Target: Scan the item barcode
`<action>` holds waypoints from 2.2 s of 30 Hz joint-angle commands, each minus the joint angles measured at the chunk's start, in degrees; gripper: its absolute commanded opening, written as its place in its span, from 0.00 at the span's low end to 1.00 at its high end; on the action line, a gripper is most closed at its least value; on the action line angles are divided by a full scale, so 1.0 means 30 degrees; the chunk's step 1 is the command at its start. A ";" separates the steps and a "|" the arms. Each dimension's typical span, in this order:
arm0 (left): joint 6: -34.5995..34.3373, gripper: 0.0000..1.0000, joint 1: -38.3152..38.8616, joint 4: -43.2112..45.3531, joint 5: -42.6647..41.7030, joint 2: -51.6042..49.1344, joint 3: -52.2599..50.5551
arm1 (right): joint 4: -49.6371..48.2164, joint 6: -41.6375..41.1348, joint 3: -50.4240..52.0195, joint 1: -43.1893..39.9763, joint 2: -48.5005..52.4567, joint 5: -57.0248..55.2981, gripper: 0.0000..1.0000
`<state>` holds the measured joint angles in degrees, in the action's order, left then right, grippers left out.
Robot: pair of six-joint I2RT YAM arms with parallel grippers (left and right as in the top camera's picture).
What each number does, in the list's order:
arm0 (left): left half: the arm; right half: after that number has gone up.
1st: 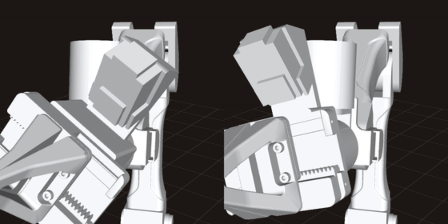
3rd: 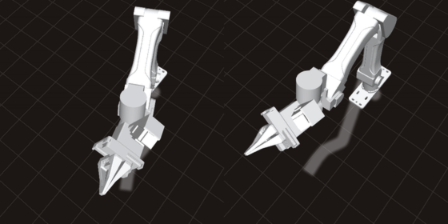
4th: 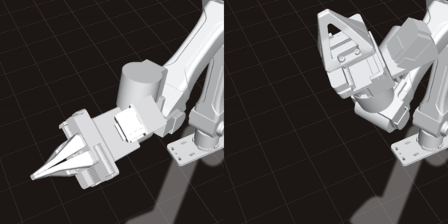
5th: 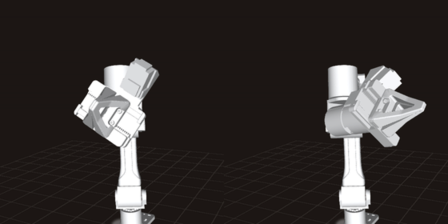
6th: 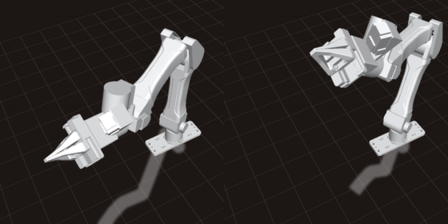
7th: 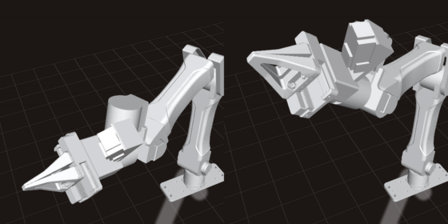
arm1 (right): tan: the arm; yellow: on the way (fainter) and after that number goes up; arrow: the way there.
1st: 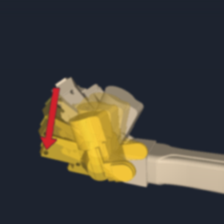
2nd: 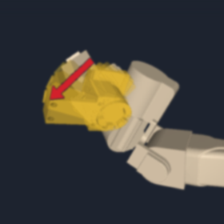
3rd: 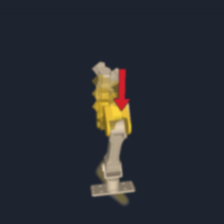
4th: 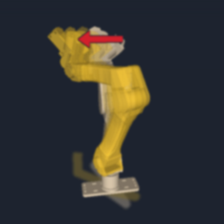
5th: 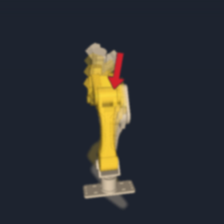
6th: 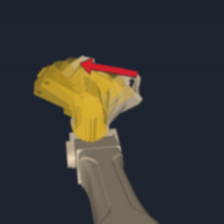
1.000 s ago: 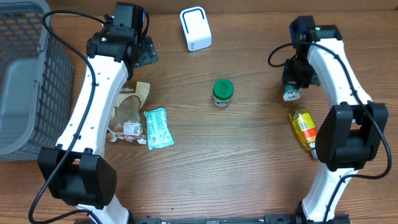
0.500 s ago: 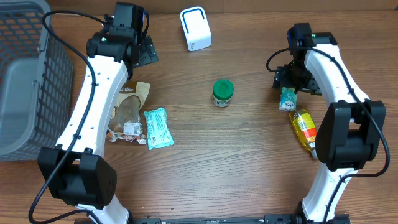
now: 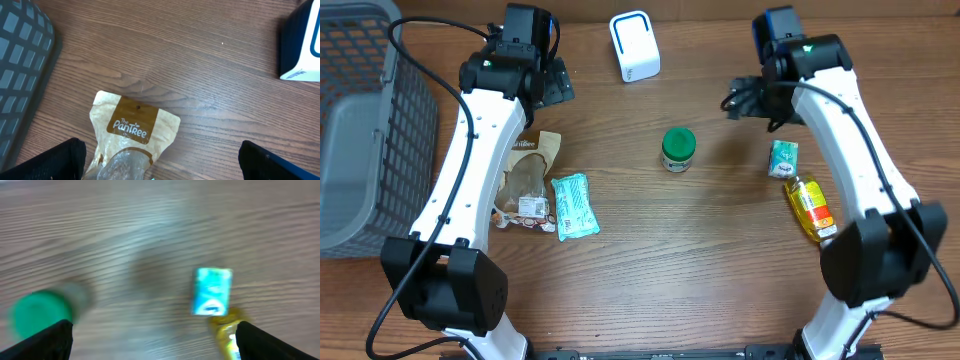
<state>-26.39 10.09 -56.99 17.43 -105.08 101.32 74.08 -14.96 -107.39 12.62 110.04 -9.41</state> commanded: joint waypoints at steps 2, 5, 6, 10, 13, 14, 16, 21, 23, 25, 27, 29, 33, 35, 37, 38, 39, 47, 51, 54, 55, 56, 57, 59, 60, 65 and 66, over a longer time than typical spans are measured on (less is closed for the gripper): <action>0.0219 1.00 0.0073 0.0073 0.0328 0.0277 0.0233 | -0.0131 -0.1086 -0.0291 0.0459 -0.0284 0.3963 1.00; 0.0219 1.00 0.0073 0.0073 0.0328 0.0277 0.0233 | -0.0182 -0.2674 -0.0160 0.0940 -0.0204 0.4524 1.00; 0.0219 1.00 0.0073 0.0073 0.0328 0.0284 0.0233 | -0.0197 -0.2674 -0.0029 0.1333 -0.0204 0.4532 1.00; 0.0219 1.00 0.0073 0.0073 0.0328 0.0277 0.0233 | -0.0189 -0.2674 0.0066 0.2528 -0.0168 0.4510 1.00; 0.0219 1.00 0.0073 0.0073 0.0328 0.0277 0.0233 | -0.0277 -0.3031 0.0066 0.3439 -0.0168 0.3949 1.00; 0.0219 1.00 0.0073 0.0073 0.0328 0.0284 0.0233 | -0.0262 -0.3497 0.0066 0.3701 -0.0146 0.3475 1.00; 0.0219 0.99 0.0073 0.0073 0.0328 0.0284 0.0233 | -0.0299 -0.4940 0.0066 0.4422 -0.0051 0.1953 1.00; 0.0219 1.00 0.0073 0.0073 0.0328 0.0284 0.0233 | -0.0911 -0.5938 0.0066 0.5377 0.0437 -0.0080 1.00; 0.0226 0.99 0.0073 0.0073 0.0328 0.0277 0.0233 | -0.1049 -0.7264 0.0066 0.5472 0.0678 -0.0510 1.00; 0.0219 1.00 0.0073 0.0073 0.0328 0.0284 0.0233 | -0.1384 -0.7832 0.0066 0.5472 0.0933 -0.0495 1.00; 0.0219 1.00 0.0073 0.0073 0.0328 0.0277 0.0233 | -0.1982 -0.8189 0.0066 0.5472 0.1137 -0.0138 1.00; 0.0219 1.00 0.0073 0.0073 0.0328 0.0277 0.0233 | -0.2208 -0.8225 0.0066 0.5472 0.1311 0.0670 1.00; 0.0219 1.00 0.0073 0.0080 0.0328 0.0277 0.0233 | -0.1953 -1.0426 0.0066 0.5377 0.1639 0.1166 0.90; 0.0219 1.00 0.0073 0.0073 0.0328 0.0277 0.0233 | -0.1982 -1.1999 0.0066 0.5377 0.1821 0.1158 0.89; 0.0219 1.00 0.0073 0.0073 0.0328 0.0277 0.0233 | -0.1996 -1.3092 0.0066 0.5377 0.1982 0.1158 0.94; 0.0219 1.00 0.0073 0.0073 0.0328 0.0284 0.0233 | -0.2004 -1.3333 0.0066 0.5377 0.2040 0.1158 0.98; 0.0219 1.00 0.0073 0.0073 0.0328 0.0277 0.0233 | -0.1982 -1.3435 0.0066 0.5377 0.2047 0.1166 1.00; 0.0219 0.99 0.0073 0.0080 0.0328 0.0277 0.0233 | -0.2251 -1.4520 0.0066 0.5391 0.2047 0.2033 1.00; 0.0219 1.00 0.0073 0.0073 0.0328 0.0284 0.0233 | -0.2164 -1.4528 0.0066 0.5209 0.2047 0.2361 1.00; 0.0219 0.99 0.0073 0.0073 0.0328 0.0284 0.0233 | -0.2164 -1.4987 0.0066 0.5217 0.2047 0.2922 1.00; 0.0219 0.99 0.0073 0.0073 0.0328 0.0277 0.0233 | -0.2106 -1.5285 0.0066 0.5217 0.2047 0.2907 1.00; 0.0219 1.00 0.0073 0.0073 0.0328 0.0277 0.0233 | -0.2025 -1.5584 0.0066 0.5217 0.2047 0.2907 1.00; 0.0219 1.00 0.0073 0.0073 0.0328 0.0277 0.0233 | -0.1974 -1.5744 0.0066 0.5217 0.2047 0.2907 1.00; 0.0219 1.00 0.0073 0.0073 0.0328 0.0277 0.0233 | -0.2076 -1.5963 0.0066 0.5217 0.2047 0.2885 1.00; 0.0226 1.00 0.0073 0.0073 0.0328 0.0284 0.0233 | -0.2171 -1.5948 0.0066 0.5217 0.2047 0.2856 1.00; 0.0219 1.00 0.0073 0.0073 0.0328 0.0277 0.0233 | -0.2106 -1.5948 0.0066 0.5209 0.2047 0.0925 1.00; 0.0219 1.00 0.0073 0.0073 0.0328 0.0277 0.0233 | -0.2113 -1.5948 0.0066 0.5217 0.2047 0.0925 1.00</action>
<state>-26.39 10.09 -56.99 17.43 -105.08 101.32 67.83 -61.98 -107.33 28.53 116.05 -3.62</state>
